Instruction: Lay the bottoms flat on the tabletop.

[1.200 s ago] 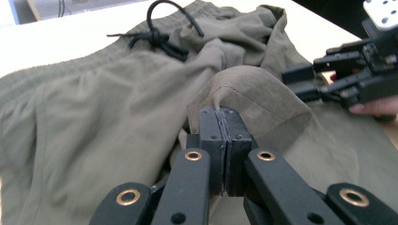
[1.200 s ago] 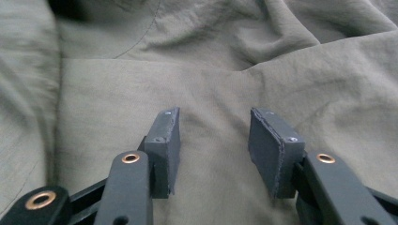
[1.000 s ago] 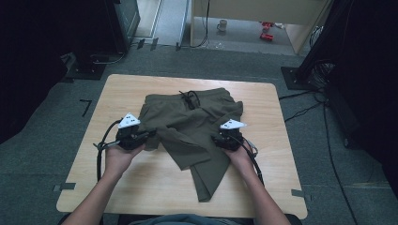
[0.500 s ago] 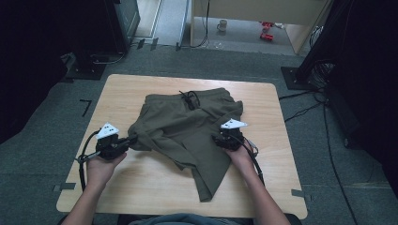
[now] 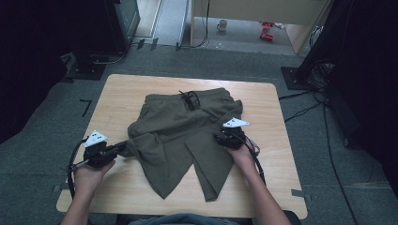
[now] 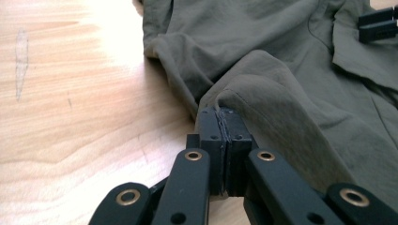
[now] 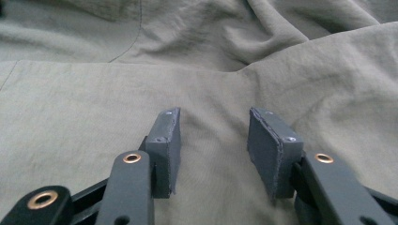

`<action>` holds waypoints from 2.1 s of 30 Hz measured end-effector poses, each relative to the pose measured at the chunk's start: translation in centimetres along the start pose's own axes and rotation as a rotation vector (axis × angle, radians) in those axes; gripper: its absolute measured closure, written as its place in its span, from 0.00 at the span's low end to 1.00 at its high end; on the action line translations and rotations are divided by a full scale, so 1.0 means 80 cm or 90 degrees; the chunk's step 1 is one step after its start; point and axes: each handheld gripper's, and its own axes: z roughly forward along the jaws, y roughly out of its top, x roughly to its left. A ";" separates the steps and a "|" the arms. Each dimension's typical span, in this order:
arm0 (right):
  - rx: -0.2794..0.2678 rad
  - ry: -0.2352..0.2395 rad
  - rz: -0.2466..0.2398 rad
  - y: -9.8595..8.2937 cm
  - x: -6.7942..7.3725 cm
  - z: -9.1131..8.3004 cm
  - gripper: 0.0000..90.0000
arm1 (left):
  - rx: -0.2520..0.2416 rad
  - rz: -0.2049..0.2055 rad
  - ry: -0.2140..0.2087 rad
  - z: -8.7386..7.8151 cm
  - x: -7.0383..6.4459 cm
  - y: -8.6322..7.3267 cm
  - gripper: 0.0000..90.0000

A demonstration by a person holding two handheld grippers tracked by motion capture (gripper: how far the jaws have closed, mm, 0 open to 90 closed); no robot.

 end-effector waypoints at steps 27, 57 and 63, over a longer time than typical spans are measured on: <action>0.011 -0.015 -0.006 0.010 0.002 -0.002 0.50 | -0.041 -0.015 -0.039 -0.008 0.010 0.021 0.75; 0.019 0.092 -0.029 0.021 0.091 -0.006 0.44 | 0.015 0.075 -0.057 0.120 -0.002 0.079 0.56; 0.044 0.080 -0.044 0.012 0.100 0.006 0.44 | 0.047 0.074 -0.056 0.142 0.000 0.068 0.55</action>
